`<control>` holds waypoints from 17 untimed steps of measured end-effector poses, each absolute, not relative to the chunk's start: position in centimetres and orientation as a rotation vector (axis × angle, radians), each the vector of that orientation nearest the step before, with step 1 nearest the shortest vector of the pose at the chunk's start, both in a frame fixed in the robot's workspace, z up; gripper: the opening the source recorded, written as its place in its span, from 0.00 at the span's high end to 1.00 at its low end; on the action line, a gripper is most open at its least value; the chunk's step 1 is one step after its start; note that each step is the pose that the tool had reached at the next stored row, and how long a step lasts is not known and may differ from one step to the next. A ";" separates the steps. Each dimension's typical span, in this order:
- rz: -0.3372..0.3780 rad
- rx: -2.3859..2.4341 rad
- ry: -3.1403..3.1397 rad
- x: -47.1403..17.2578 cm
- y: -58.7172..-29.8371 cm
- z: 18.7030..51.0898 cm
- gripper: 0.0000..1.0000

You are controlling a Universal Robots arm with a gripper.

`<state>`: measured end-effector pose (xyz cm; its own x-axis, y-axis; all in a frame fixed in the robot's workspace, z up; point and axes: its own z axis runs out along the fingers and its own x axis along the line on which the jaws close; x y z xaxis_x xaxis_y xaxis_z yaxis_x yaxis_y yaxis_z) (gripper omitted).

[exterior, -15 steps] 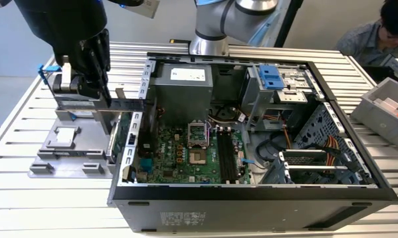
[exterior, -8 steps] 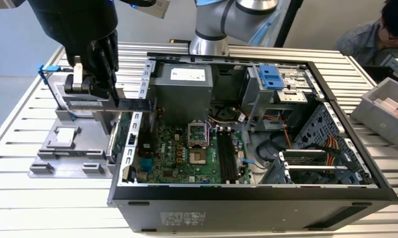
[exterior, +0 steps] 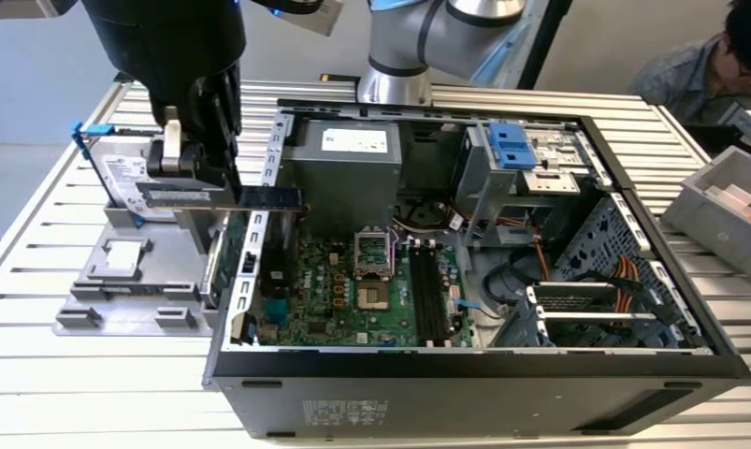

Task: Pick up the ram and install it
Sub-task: 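Pick up the ram and move it above insertion slot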

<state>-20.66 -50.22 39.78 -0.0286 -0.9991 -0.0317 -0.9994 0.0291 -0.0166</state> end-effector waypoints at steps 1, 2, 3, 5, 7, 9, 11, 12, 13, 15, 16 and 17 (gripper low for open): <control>0.016 -2.165 2.229 -20.5 -50.2 39.8 1.00; 0.016 -2.165 2.228 -20.3 -50.2 39.8 1.00; 0.016 -2.166 2.228 -20.2 -50.2 39.8 1.00; 0.016 -2.166 2.228 -19.8 -50.2 39.8 1.00; 0.016 -2.166 2.228 -19.5 -50.2 39.8 1.00; 0.016 -2.166 2.228 -19.2 -50.2 39.8 1.00; 0.016 -2.166 2.228 -18.9 -50.2 39.8 1.00; 0.016 -2.166 2.228 -18.8 -50.2 39.8 1.00; 0.016 -2.166 2.228 -18.6 -50.2 39.8 1.00; 0.016 -2.166 2.228 -18.3 -50.2 39.8 1.00; 0.016 -2.166 2.228 -18.2 -50.2 39.8 1.00; 0.016 -2.166 2.228 -18.1 -50.2 39.8 1.00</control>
<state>-18.08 -50.22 39.78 -0.0278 -0.9991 -0.0316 -0.9995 0.0284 -0.0165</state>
